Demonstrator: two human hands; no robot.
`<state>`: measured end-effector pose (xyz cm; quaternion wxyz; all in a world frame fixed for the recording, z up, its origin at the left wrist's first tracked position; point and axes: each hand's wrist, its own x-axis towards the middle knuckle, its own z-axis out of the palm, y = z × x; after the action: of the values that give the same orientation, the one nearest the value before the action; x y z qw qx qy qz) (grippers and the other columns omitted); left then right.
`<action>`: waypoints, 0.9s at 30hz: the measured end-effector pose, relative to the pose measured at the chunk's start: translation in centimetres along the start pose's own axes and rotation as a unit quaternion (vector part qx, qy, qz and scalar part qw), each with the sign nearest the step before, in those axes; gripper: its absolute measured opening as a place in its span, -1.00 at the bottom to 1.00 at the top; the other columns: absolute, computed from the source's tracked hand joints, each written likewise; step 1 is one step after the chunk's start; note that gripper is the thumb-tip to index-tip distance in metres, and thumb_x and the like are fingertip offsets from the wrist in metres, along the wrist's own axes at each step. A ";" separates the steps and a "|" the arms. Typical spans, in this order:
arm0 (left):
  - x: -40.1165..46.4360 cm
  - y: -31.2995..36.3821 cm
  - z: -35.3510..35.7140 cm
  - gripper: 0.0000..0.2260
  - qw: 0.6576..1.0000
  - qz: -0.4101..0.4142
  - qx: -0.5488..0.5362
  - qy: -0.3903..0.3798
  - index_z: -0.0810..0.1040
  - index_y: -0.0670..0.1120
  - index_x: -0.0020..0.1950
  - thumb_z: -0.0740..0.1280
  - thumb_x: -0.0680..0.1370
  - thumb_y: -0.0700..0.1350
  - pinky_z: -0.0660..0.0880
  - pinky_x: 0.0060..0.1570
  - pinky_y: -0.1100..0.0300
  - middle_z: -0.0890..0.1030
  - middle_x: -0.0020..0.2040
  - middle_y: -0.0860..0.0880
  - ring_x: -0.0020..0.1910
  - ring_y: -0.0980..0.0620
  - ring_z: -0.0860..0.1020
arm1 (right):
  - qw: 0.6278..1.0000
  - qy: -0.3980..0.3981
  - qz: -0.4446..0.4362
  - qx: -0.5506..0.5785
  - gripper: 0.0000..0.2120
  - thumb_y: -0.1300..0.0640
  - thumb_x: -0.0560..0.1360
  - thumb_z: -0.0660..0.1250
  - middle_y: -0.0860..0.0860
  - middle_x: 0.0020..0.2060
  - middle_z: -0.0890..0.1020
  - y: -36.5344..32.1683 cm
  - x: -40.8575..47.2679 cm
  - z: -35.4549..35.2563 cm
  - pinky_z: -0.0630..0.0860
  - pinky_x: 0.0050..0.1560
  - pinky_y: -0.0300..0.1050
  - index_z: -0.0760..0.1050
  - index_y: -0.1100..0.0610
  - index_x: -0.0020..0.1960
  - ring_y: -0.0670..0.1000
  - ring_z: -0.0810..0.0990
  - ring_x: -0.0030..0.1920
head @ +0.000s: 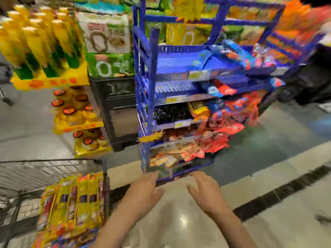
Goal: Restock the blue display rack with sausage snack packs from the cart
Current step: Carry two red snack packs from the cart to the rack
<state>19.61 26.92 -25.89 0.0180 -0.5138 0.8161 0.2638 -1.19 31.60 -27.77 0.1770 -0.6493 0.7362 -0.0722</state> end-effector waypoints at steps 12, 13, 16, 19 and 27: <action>10.8 2.5 -1.5 -0.51 0.998 -0.030 -0.048 0.005 0.20 0.03 0.47 0.21 0.57 0.09 0.36 0.25 0.18 0.39 0.39 0.03 0.32 0.04 0.39 | 0.995 0.028 0.073 0.062 -0.51 -0.15 0.50 0.10 -0.04 0.29 0.46 9.8 7.2 -3.6 0.31 0.30 -0.07 0.37 0.03 0.36 0.01 0.40 0.31; 12.0 2.5 -1.8 -0.52 0.998 -0.035 -0.048 0.007 0.21 0.02 0.46 0.22 0.57 0.07 0.36 0.26 0.17 0.39 0.38 0.03 0.33 0.03 0.39 | 0.995 0.039 0.071 0.063 -0.41 -0.21 0.44 0.02 -0.03 0.29 0.47 10.4 8.2 -4.2 0.32 0.29 -0.06 0.38 0.04 0.36 0.02 0.41 0.31; 15.7 3.4 -3.1 -0.54 0.998 -0.027 -0.055 0.020 0.27 0.00 0.44 0.25 0.56 0.03 0.35 0.25 0.16 0.41 0.36 0.03 0.34 0.00 0.39 | 0.991 0.060 0.088 0.079 -0.39 -0.21 0.42 0.03 -0.02 0.27 0.49 12.2 11.1 -6.2 0.31 0.28 -0.07 0.40 0.06 0.36 0.03 0.42 0.30; 19.4 5.4 -4.6 -0.52 0.998 -0.014 -0.045 0.043 0.24 -0.01 0.47 0.23 0.57 0.05 0.30 0.28 0.18 0.37 0.41 0.03 0.37 0.03 0.35 | 0.986 0.090 0.098 0.101 -0.45 -0.15 0.41 0.12 0.01 0.19 0.53 14.1 14.1 -8.5 0.35 0.21 -0.04 0.45 0.09 0.30 0.08 0.47 0.23; 26.2 13.9 -8.9 -0.50 0.991 0.020 -0.052 0.122 0.20 0.00 0.48 0.20 0.57 0.09 0.27 0.31 0.21 0.34 0.42 0.06 0.39 0.09 0.32 | 0.969 0.165 0.056 0.174 -0.44 -0.15 0.42 0.16 0.07 0.16 0.56 19.5 21.8 -15.6 0.37 0.23 0.01 0.46 0.18 0.28 0.10 0.50 0.21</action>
<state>-2.33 5.83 -20.37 -0.1134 -0.5257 0.8077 0.2414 -26.92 11.18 -23.47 0.1673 -0.5456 0.7663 -0.2950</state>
